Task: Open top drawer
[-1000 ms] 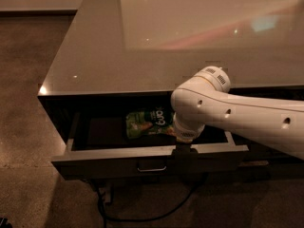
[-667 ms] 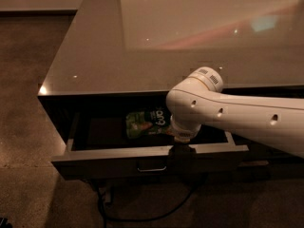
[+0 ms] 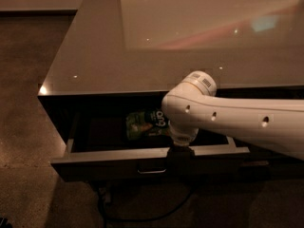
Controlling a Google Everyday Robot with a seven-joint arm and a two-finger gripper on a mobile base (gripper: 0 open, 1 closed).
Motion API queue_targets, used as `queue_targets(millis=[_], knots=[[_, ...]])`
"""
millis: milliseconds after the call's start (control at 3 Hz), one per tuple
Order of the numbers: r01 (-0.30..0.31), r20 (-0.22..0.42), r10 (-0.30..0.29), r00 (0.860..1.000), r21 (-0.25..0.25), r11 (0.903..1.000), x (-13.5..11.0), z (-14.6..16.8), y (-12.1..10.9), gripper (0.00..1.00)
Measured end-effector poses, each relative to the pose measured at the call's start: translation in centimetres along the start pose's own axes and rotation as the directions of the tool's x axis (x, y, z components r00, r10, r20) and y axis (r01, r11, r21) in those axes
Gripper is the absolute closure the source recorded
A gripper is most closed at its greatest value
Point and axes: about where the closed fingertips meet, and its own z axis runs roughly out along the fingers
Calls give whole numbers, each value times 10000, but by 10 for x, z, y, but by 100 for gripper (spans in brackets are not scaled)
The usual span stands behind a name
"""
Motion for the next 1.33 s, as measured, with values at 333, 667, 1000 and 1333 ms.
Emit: queue_targets(millis=[333,667,1000,1333], knots=[[46,-70,-44,10000,176,9998,5,-12,7,100],[99,-73,-97,9999,394,9992,9,-26,12,100],[146,-61,-143,9999,530,9985,11,-35,17,100],[97,124,-104,9999,523,9986,7,-31,14,100]])
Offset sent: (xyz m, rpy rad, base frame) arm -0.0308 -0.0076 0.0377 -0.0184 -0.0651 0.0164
